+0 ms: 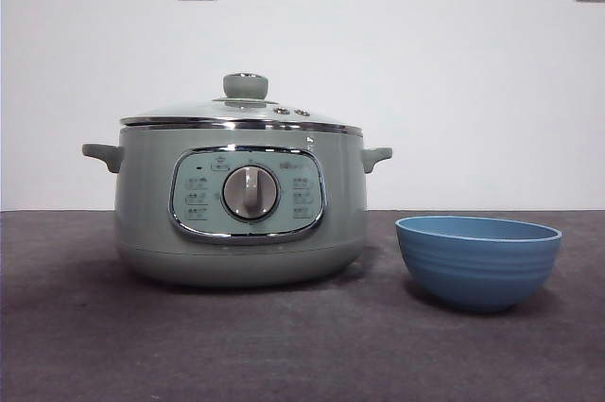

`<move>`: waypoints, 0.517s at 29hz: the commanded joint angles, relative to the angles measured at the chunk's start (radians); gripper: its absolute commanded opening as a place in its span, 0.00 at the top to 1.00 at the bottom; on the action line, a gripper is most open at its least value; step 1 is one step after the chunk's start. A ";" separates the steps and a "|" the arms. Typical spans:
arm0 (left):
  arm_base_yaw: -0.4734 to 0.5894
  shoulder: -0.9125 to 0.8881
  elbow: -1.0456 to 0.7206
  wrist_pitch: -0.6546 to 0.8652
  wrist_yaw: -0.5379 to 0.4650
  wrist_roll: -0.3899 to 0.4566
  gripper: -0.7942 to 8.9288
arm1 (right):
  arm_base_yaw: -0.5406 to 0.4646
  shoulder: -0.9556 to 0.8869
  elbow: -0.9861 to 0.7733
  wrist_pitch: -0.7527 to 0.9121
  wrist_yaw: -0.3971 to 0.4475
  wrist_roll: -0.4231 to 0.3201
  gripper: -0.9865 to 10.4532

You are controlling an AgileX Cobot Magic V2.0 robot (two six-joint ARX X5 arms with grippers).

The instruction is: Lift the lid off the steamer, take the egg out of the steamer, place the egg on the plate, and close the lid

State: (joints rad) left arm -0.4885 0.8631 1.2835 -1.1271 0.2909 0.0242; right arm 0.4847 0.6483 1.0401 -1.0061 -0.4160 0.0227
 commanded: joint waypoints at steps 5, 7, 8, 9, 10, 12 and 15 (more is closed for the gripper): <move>-0.002 -0.002 -0.005 0.091 -0.052 0.090 0.92 | 0.002 0.000 0.005 0.002 0.003 0.006 0.91; 0.026 -0.013 -0.006 0.203 -0.105 0.140 0.92 | 0.002 0.000 0.005 0.002 0.003 0.006 0.91; 0.048 -0.025 -0.008 0.253 -0.108 0.163 0.92 | 0.002 0.000 0.005 0.002 0.002 0.006 0.91; 0.081 -0.039 -0.012 0.311 -0.102 0.190 0.92 | 0.002 0.000 0.005 0.002 0.002 0.006 0.91; 0.119 -0.060 -0.024 0.378 -0.096 0.206 0.92 | 0.002 0.000 0.005 0.002 0.002 0.006 0.91; 0.192 -0.110 -0.069 0.515 -0.072 0.213 0.92 | 0.002 0.000 0.005 0.002 0.003 0.006 0.91; 0.297 -0.206 -0.194 0.727 -0.049 0.212 0.92 | 0.002 0.000 0.005 0.002 0.003 0.006 0.91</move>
State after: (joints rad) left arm -0.2199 0.6853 1.1374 -0.4694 0.2321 0.2134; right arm 0.4847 0.6487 1.0401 -1.0065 -0.4160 0.0227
